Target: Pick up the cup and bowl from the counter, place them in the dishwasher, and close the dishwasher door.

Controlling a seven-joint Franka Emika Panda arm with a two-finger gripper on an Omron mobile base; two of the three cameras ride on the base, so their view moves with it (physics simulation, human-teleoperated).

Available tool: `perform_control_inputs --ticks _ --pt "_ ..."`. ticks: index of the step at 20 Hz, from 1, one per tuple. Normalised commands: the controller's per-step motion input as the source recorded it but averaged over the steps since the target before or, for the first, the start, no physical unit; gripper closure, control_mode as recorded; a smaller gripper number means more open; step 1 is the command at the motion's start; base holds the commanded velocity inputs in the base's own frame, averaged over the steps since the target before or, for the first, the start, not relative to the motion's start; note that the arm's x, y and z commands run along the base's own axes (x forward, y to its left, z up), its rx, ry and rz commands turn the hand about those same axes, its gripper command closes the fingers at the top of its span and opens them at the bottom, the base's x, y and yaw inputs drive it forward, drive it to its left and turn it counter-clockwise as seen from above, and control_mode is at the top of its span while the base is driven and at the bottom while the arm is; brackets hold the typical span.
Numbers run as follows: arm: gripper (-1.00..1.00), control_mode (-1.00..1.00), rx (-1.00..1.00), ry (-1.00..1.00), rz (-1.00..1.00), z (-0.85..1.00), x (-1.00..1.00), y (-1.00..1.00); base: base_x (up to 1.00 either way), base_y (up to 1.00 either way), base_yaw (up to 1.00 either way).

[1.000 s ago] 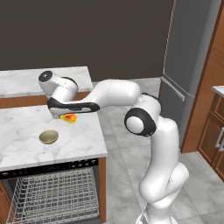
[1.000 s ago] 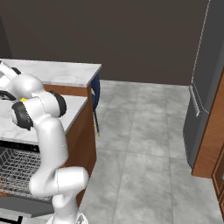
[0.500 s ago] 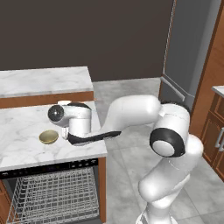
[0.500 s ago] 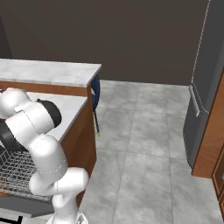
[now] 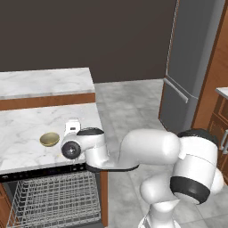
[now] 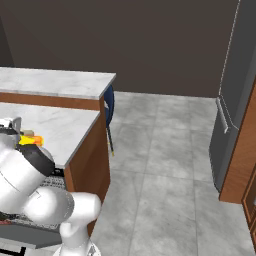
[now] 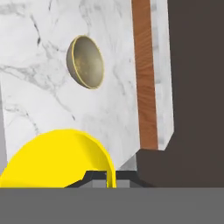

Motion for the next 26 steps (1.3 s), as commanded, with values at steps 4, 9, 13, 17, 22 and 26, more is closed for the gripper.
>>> perform_control_inputs --ticks 4,9,13,17,22,26 --pt "1.0 -1.0 0.0 -0.02 0.0 0.0 -0.43 0.26 0.0 0.0 0.0" --pt "1.0 -1.0 0.0 0.0 -0.05 -0.07 -0.39 0.38 0.0 0.0 0.0" --pt "1.0 -1.0 0.0 0.0 -0.09 -0.36 -0.57 0.46 0.0 0.0 0.0" --pt "1.0 -1.0 0.0 0.0 -0.1 -0.42 -0.46 0.38 0.0 0.0 0.0" --pt "1.0 -1.0 0.0 0.0 -0.04 -0.54 -0.11 0.16 0.0 0.0 0.0" --pt "1.0 -1.0 0.01 0.0 0.0 -0.64 0.0 0.0 0.0 0.0 0.0"
